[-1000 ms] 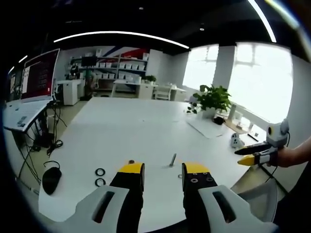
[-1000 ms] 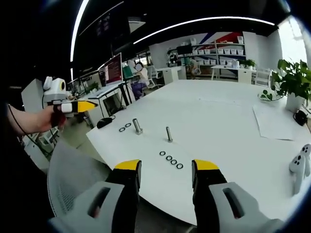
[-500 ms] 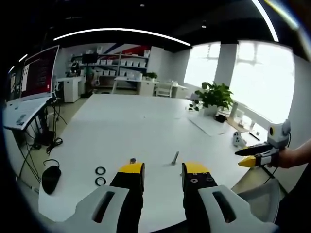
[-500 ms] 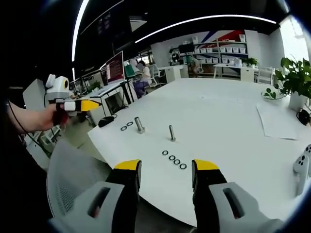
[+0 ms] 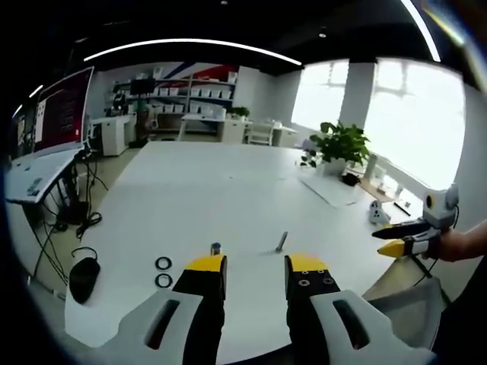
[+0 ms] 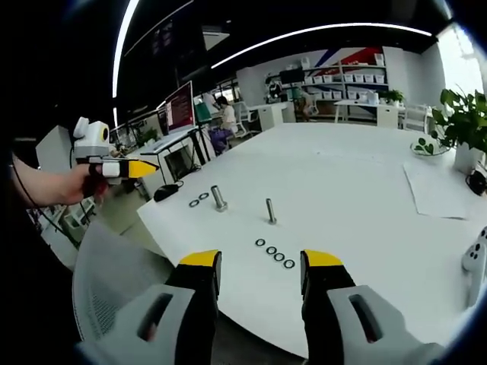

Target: Place the washer onto the threaded stud by aligning its center hole with the stud, sliding it down to the base, and recovering from edge contact or off-axis alignment until the washer reaches the visible bottom stop.

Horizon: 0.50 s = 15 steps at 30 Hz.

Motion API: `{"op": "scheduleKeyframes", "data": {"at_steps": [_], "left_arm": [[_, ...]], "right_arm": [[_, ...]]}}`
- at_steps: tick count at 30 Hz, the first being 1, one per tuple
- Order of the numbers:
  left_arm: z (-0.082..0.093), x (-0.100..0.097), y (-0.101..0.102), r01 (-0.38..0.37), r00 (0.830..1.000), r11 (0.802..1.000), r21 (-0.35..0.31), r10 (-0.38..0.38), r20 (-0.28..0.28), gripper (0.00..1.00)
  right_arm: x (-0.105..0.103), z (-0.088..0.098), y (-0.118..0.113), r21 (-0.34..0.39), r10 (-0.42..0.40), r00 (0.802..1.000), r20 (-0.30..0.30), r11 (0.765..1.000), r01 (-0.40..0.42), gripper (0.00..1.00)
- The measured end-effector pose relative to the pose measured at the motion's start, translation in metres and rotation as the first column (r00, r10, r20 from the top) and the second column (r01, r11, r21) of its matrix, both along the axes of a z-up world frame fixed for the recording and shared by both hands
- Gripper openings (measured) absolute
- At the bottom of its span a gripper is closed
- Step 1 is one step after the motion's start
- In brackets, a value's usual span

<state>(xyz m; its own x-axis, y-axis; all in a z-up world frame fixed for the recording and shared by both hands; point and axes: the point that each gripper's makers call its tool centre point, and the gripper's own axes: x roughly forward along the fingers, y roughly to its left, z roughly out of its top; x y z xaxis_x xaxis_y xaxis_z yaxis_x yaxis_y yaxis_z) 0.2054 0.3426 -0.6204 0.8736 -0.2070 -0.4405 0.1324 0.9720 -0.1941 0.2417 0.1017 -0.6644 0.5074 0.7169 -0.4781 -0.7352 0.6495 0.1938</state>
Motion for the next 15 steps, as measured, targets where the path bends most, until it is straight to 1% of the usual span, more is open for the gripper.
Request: {"op": "scheduleKeyframes", "data": {"at_steps": [2, 4, 6, 15], "left_arm": [[-0.0016, -0.0008, -0.0006, -0.001, 1.000, 1.000, -0.004, 0.001, -0.006, 0.29], [-0.0052, -0.0018, 0.0002, 0.000, 1.000, 1.000, 0.013, 0.000, -0.021, 0.29], [-0.0078, -0.0024, 0.0027, -0.007, 0.999, 1.000, 0.013, 0.007, -0.031, 0.29], [-0.0097, -0.0046, 0.0072, -0.024, 0.999, 1.000, 0.011, 0.025, -0.042, 0.29]], "right_arm": [[-0.0011, -0.0012, 0.0000, -0.003, 0.002, 1.000, -0.001, 1.000, -0.002, 0.44], [-0.0016, -0.0019, -0.0005, -0.005, 0.002, 1.000, -0.002, 1.000, -0.002, 0.44], [-0.0013, -0.0021, -0.0013, -0.002, -0.003, 1.000, -0.002, 1.000, 0.003, 0.44], [-0.0025, -0.0017, -0.0029, -0.003, -0.008, 1.000, 0.000, 1.000, 0.008, 0.44]]}}
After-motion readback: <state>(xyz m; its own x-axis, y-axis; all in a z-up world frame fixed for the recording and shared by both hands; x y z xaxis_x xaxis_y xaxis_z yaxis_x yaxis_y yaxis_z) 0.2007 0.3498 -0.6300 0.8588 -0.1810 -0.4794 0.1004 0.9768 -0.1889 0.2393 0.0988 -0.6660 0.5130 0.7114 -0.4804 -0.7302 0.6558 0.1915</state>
